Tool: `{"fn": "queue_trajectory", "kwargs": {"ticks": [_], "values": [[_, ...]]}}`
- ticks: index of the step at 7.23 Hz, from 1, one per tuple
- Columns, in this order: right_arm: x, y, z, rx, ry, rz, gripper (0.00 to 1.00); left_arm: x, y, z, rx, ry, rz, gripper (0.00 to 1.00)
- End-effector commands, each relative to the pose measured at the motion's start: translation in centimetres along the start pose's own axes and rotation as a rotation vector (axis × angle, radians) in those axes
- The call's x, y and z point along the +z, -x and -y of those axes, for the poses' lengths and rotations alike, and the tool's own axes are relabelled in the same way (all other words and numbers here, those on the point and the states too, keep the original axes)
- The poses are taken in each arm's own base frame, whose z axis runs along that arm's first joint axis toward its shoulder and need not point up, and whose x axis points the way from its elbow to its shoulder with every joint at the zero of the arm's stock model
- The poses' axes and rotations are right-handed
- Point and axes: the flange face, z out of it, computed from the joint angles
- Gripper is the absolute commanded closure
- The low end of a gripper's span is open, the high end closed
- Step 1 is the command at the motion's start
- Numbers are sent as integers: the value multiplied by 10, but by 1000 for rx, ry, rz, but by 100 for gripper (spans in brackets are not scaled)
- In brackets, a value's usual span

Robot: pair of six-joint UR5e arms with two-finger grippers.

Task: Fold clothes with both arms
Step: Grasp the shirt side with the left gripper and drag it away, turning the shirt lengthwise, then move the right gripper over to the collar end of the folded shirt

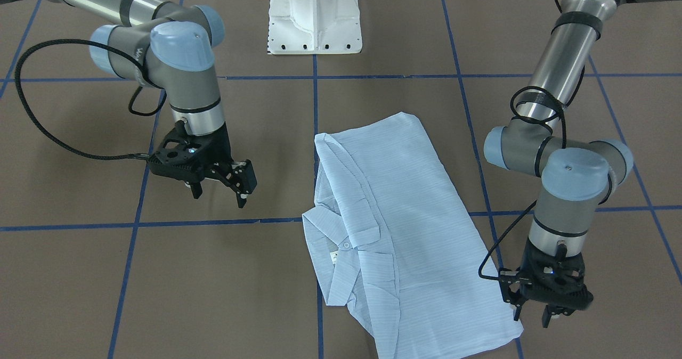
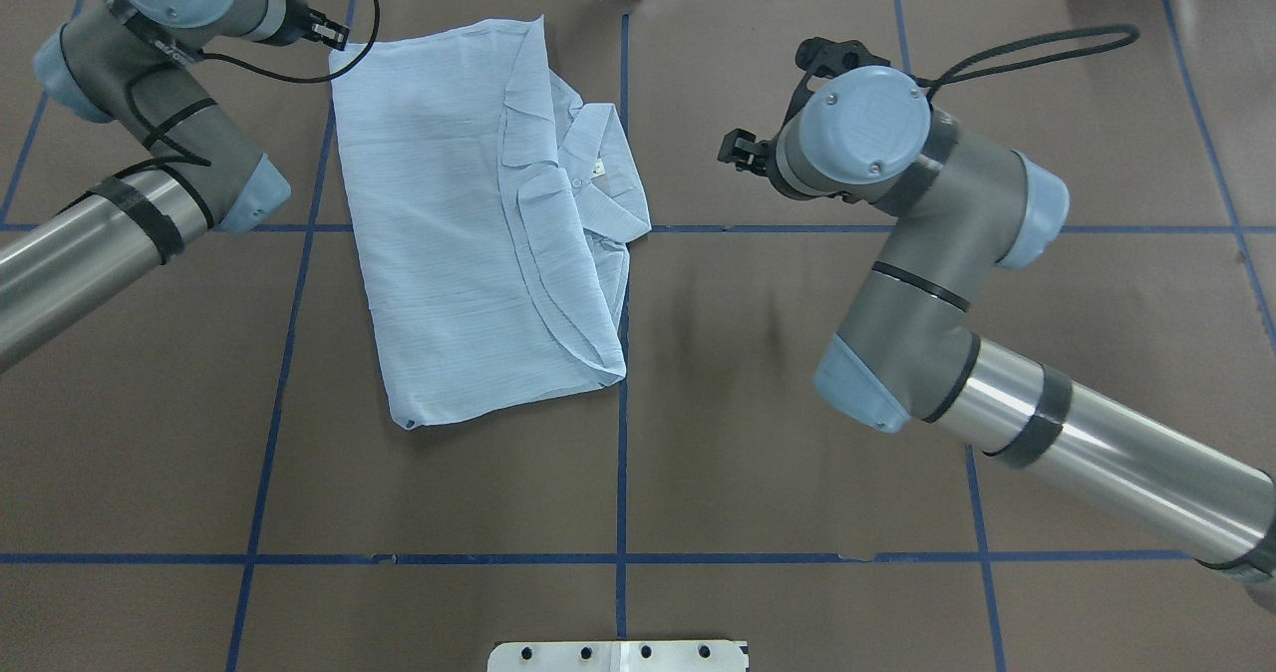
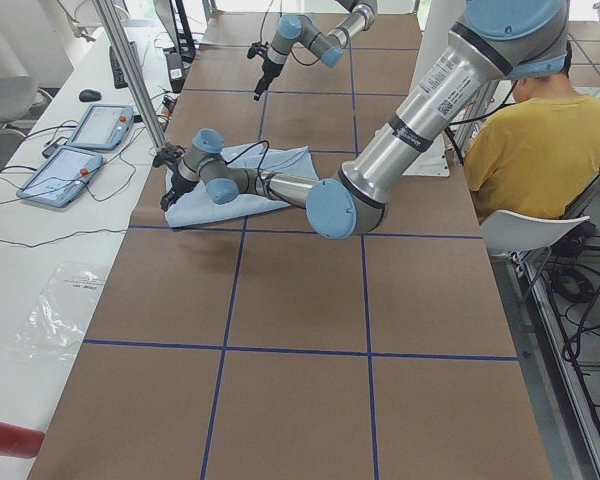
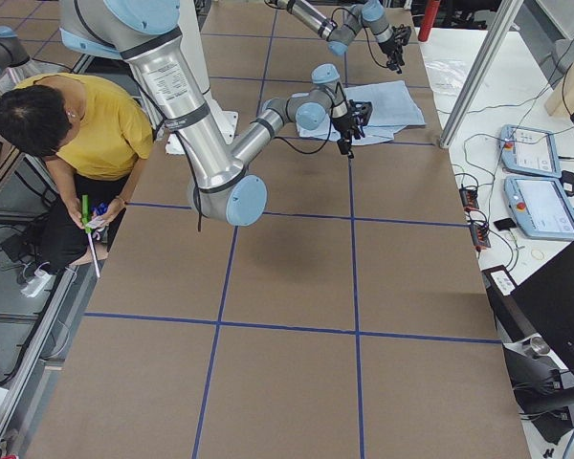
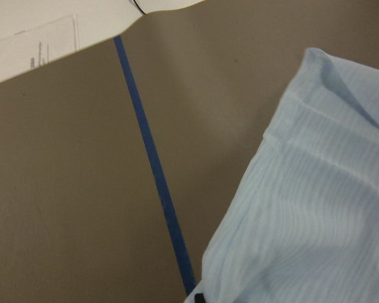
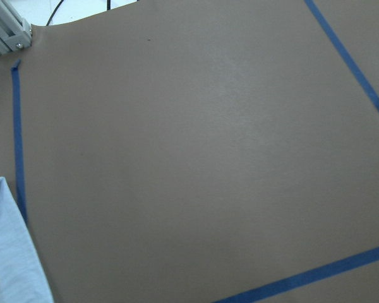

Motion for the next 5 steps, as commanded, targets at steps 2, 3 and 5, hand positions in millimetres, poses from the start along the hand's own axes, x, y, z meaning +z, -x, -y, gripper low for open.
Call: {"fn": "queue_trajectory", "kwargs": {"ticks": [2,3,5], "values": [[30,93,-29,298,19,-38,10,-30,11,-20,16,-28,-56,0],[41,108,-41,355,19,-57,13,-30,14,-27,17,-25,-56,0],[56,122,-71,375,-33,-48,21,-31,14,-28,15,-26,-58,0]]}}
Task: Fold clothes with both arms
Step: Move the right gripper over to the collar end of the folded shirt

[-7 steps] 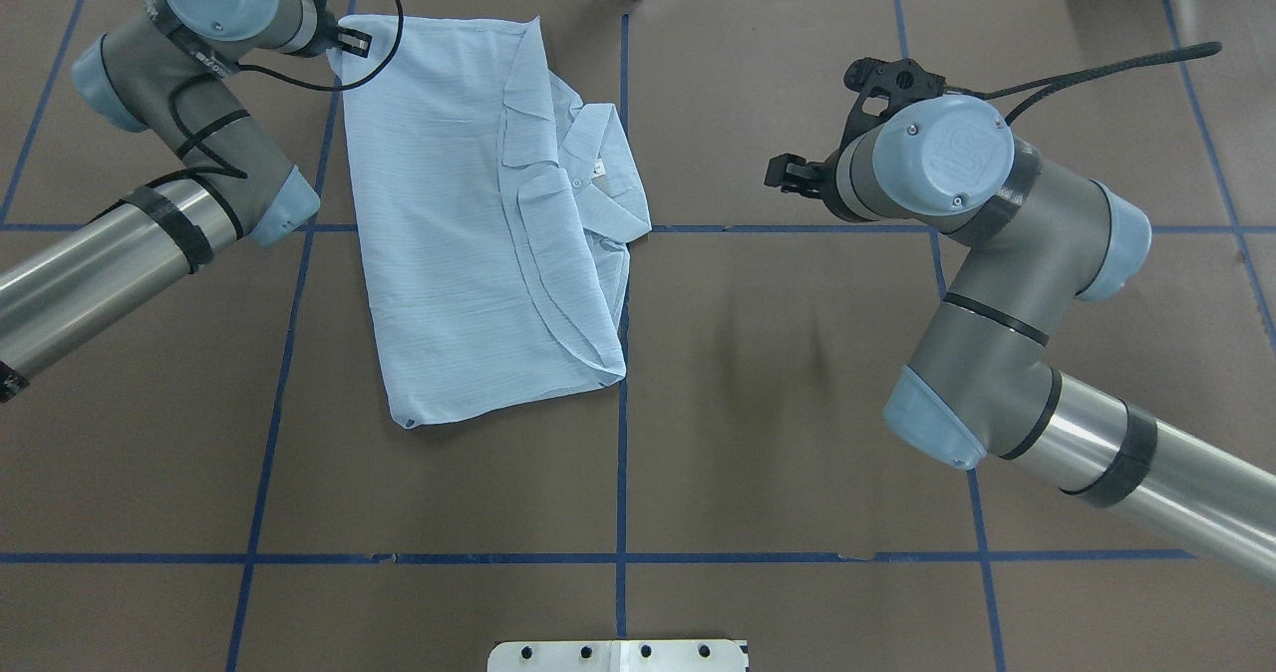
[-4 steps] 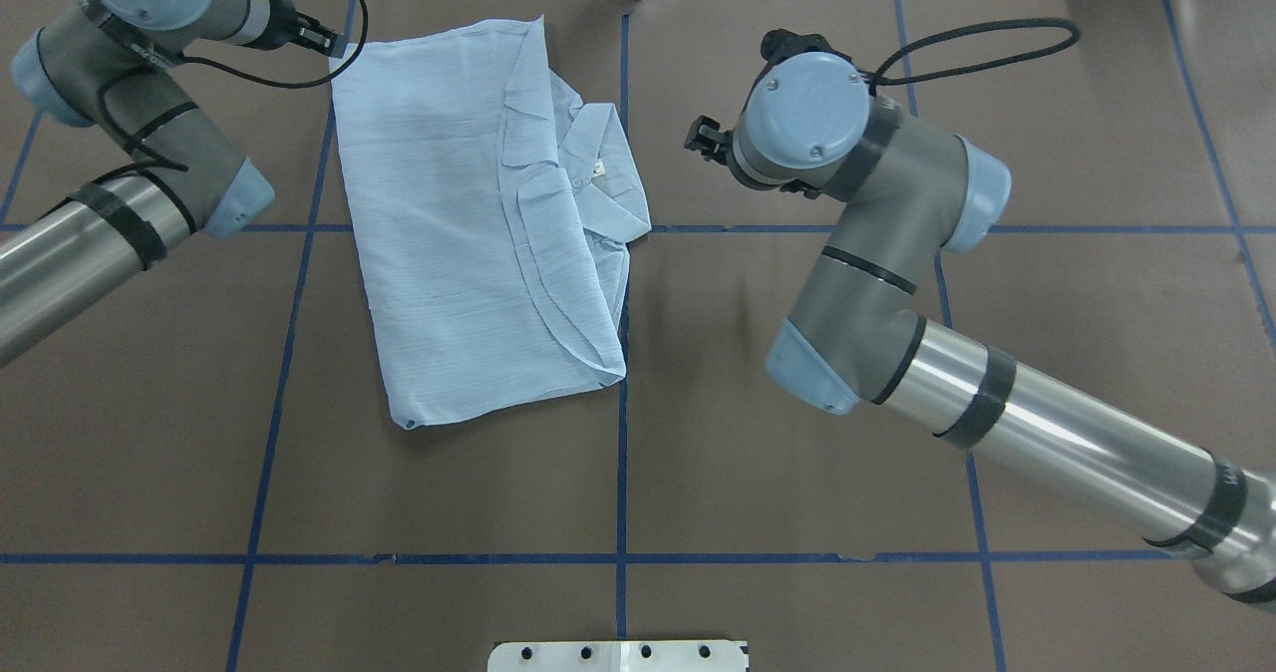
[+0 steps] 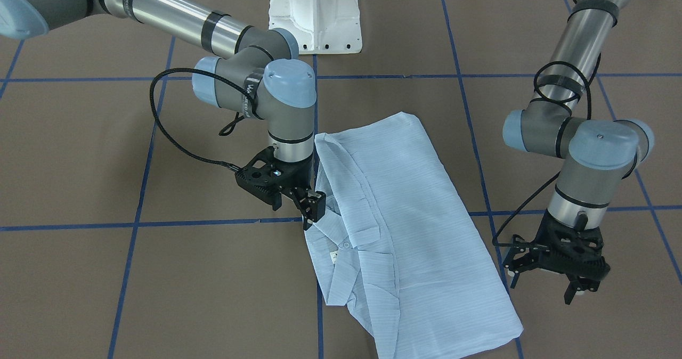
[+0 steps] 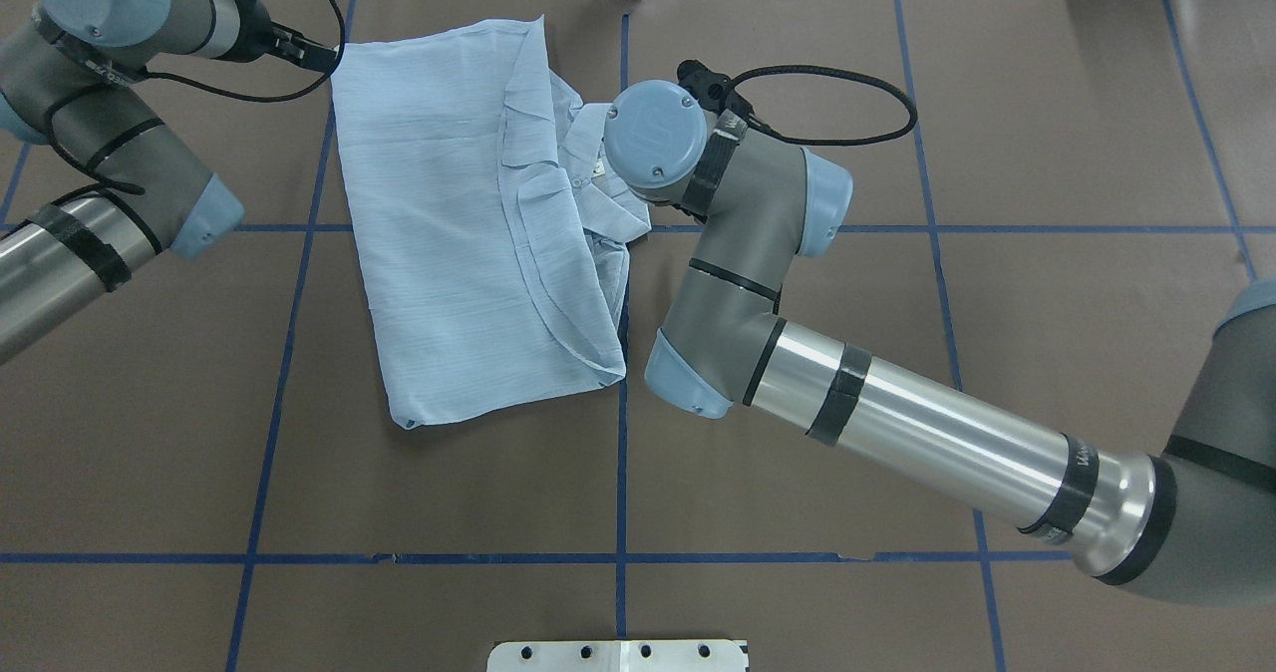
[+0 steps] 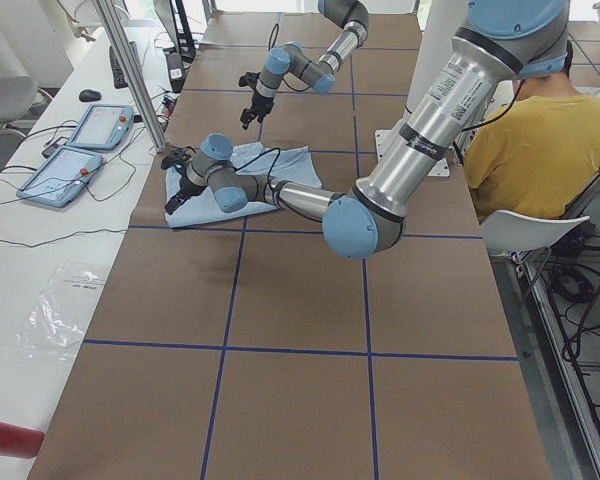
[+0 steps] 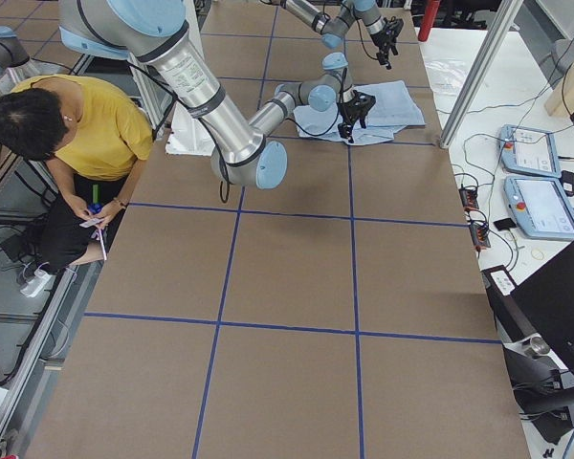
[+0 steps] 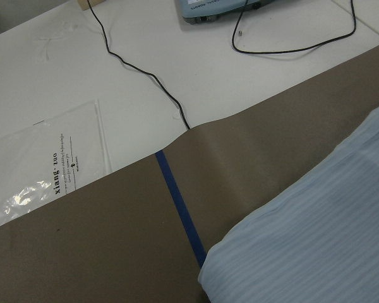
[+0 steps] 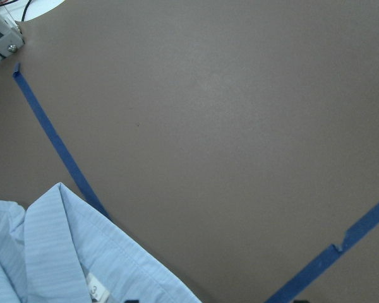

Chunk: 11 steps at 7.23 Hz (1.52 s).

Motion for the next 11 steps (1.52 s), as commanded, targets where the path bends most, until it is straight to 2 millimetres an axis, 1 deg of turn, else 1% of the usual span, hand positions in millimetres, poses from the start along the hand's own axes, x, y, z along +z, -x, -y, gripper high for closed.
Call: {"fn": "queue_trajectory", "kwargs": {"ticks": [1,2,3,4,5,6,7,8,9,10,11], "values": [[16,-1,-30,29,-8,24,25,-1,0,-1,-1,-1,-1,0],[28,-6,-38,20,-17,27,25,1,2,-6,1,3,0,0],[33,-8,-43,14,-26,24,25,0,4,-10,2,-10,-8,0],[33,-10,-50,10,-24,24,25,1,7,-15,1,-5,-3,0],[33,-10,-57,3,-30,29,25,1,7,-15,1,-5,-3,0],[32,-9,-60,5,-28,30,41,0,6,-14,1,-7,-6,0],[31,-9,-64,6,-44,38,68,-1,6,-14,2,-10,-8,0],[31,-9,-65,6,-45,41,90,-1,6,-14,2,-11,-8,0],[29,-7,-64,9,-45,44,100,-1,6,-14,2,-11,-8,0],[28,-7,-64,12,-45,44,100,-1,6,-14,2,-11,-8,0],[16,-10,-64,12,-33,59,100,-1,5,-14,3,-10,-9,0]]}}
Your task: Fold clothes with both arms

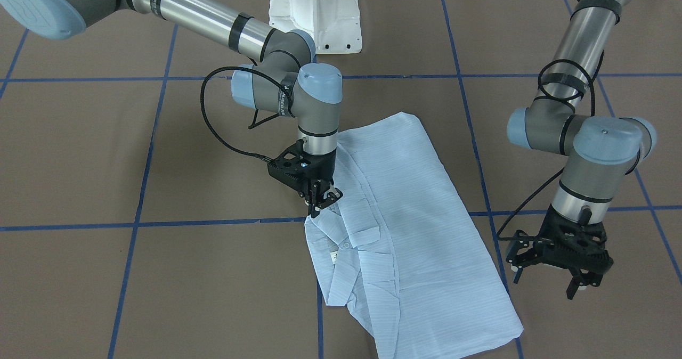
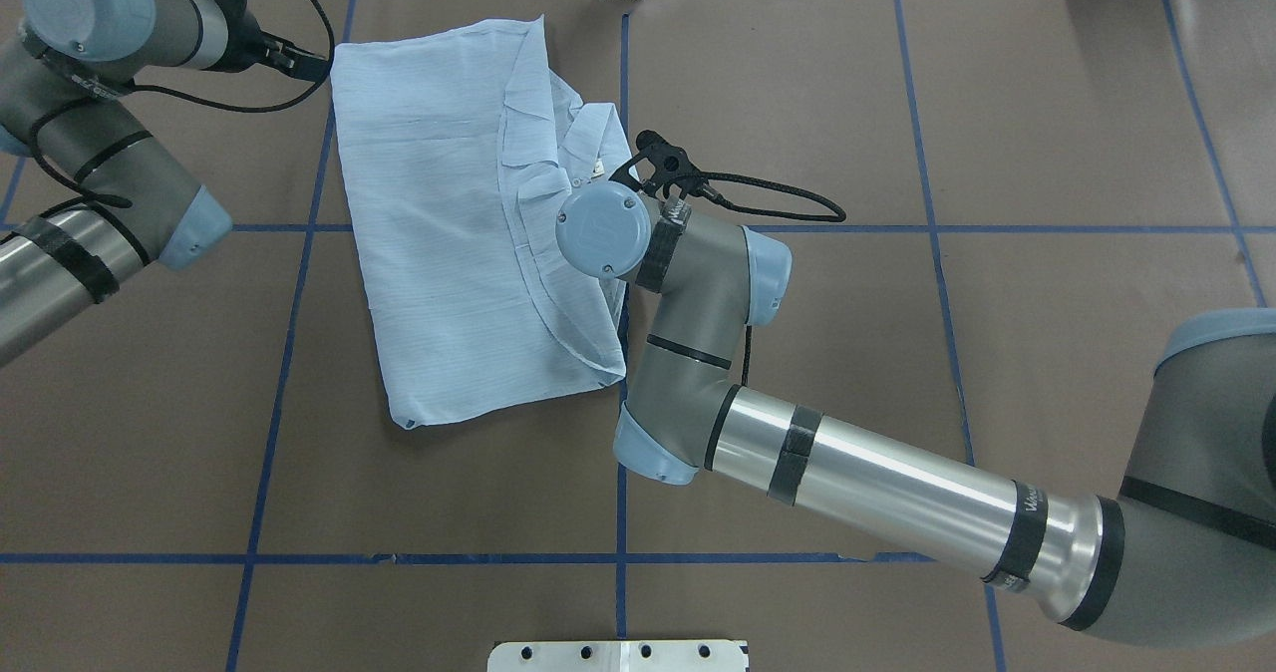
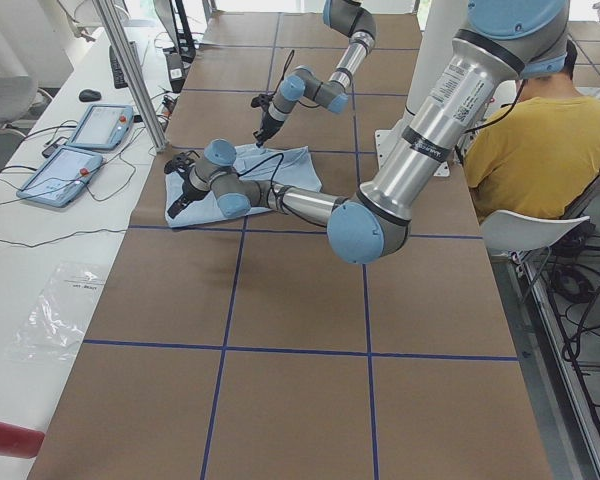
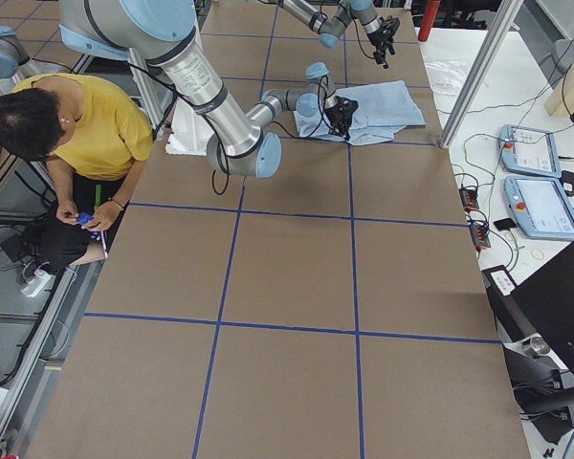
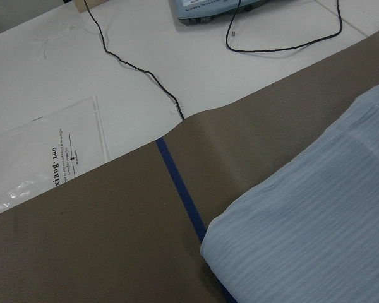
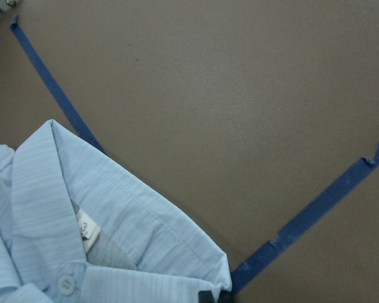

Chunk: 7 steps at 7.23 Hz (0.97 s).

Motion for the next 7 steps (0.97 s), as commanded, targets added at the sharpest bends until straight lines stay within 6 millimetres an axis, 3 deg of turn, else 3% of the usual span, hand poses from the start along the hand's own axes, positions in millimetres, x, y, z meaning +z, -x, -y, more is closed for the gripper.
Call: {"fn": "queue_trajectory", "kwargs": {"ticks": [1,3,4,6,7], "values": [[-23,-35,16,6,20,35,100,1,-2,-1,1,1,-2,0],[-57,-122,32,-23,42,37,100,-1,-2,0,0,-1,-3,0],[-60,-156,34,-40,51,24,100,0,0,-5,-1,4,0,0],[-56,-160,39,-129,41,19,100,-6,-1,-6,1,-3,-6,0],[-57,-156,46,-205,33,25,1,-5,-4,-7,2,9,-28,0]]}}
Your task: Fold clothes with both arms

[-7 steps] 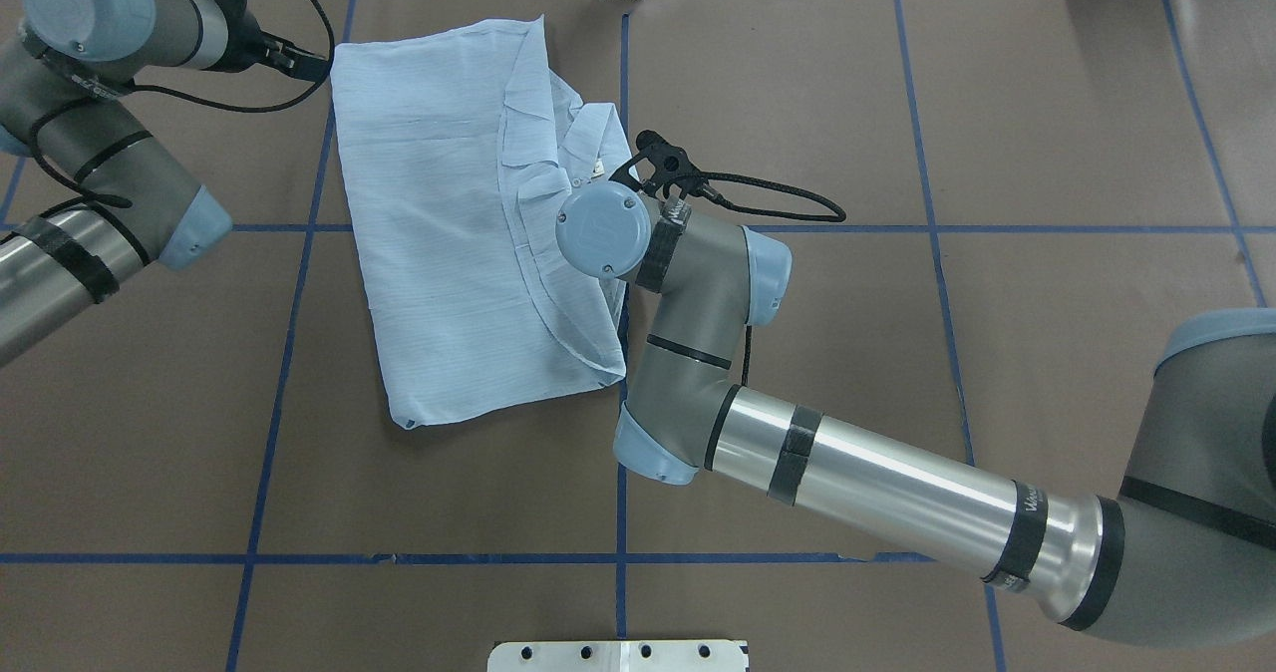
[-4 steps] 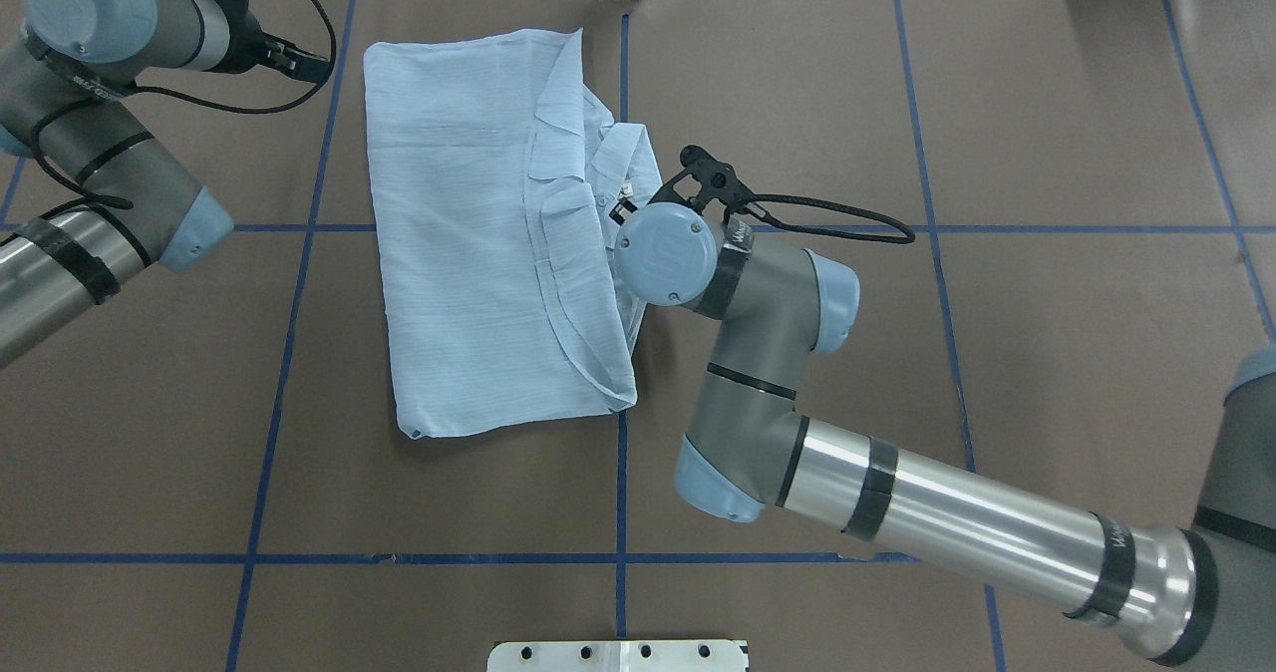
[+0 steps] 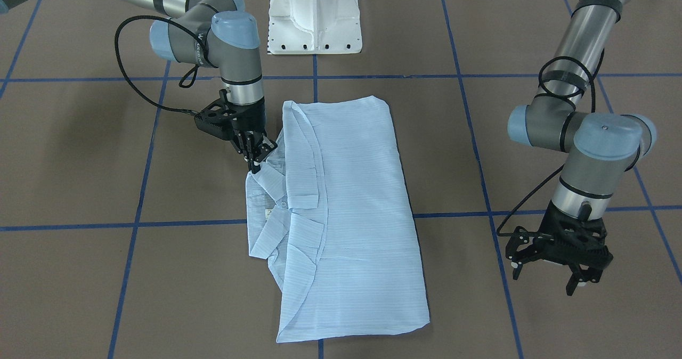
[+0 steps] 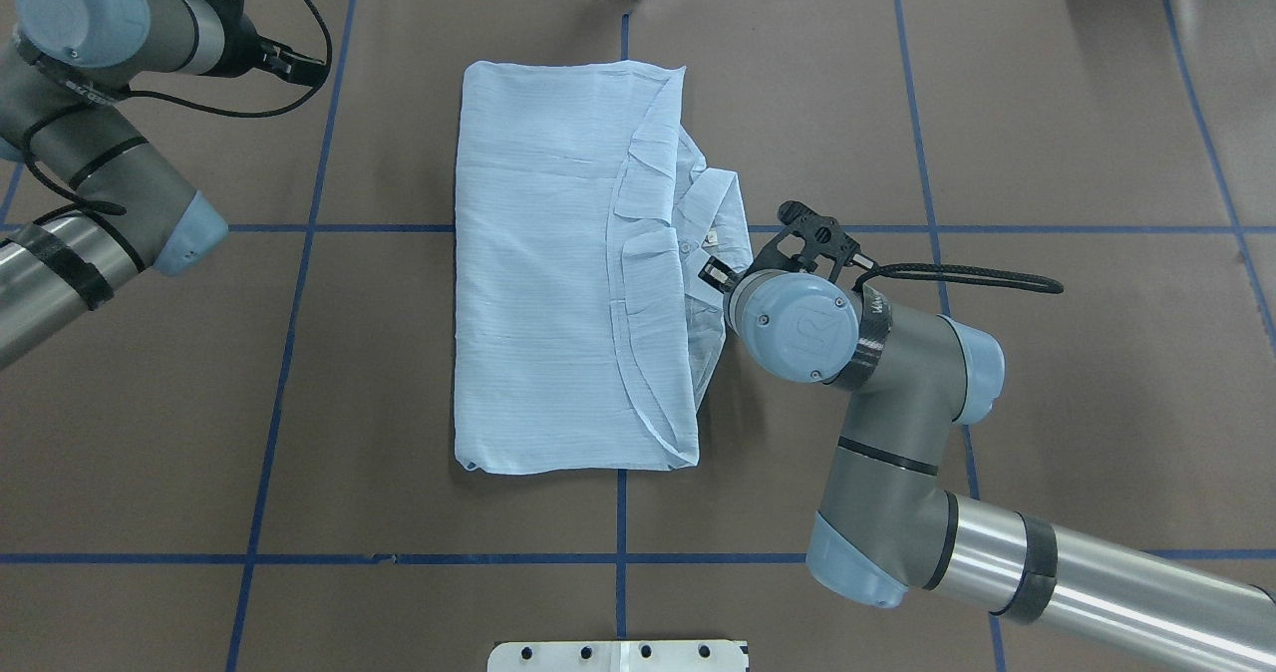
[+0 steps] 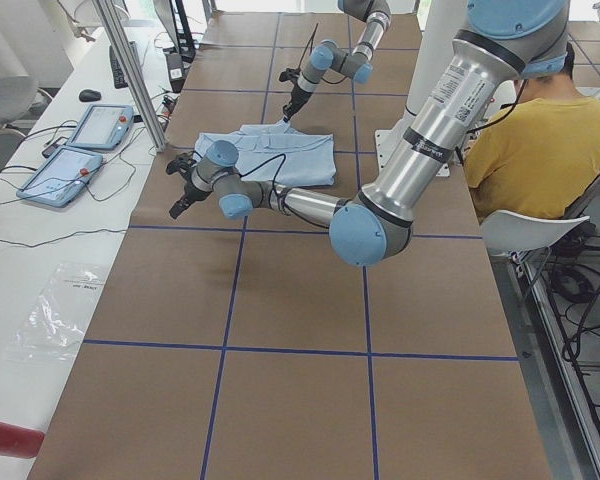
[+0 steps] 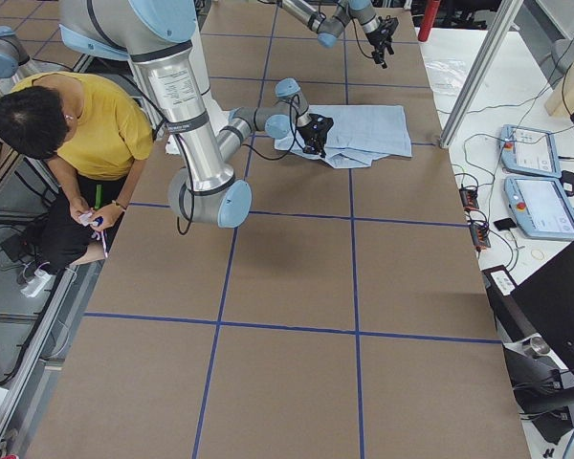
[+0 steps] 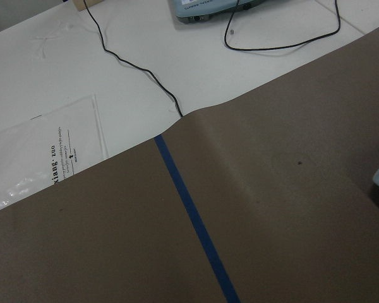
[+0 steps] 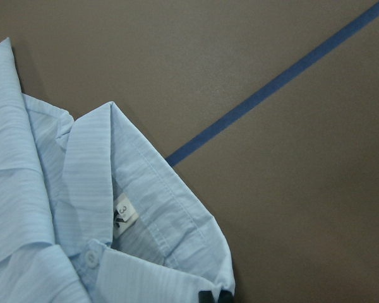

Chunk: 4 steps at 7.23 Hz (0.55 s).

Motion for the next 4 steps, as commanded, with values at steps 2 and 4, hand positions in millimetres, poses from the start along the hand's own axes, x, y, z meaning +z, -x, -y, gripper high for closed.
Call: {"fn": "queue_trajectory", "kwargs": {"ticks": [2,4], "values": [[-16,25,26,-290,50,-36,0,-1,-2,-2,1,9,-19,0],[-35,75,-16,-433,98,-68,0,0,-1,-3,0,11,-18,0]]}}
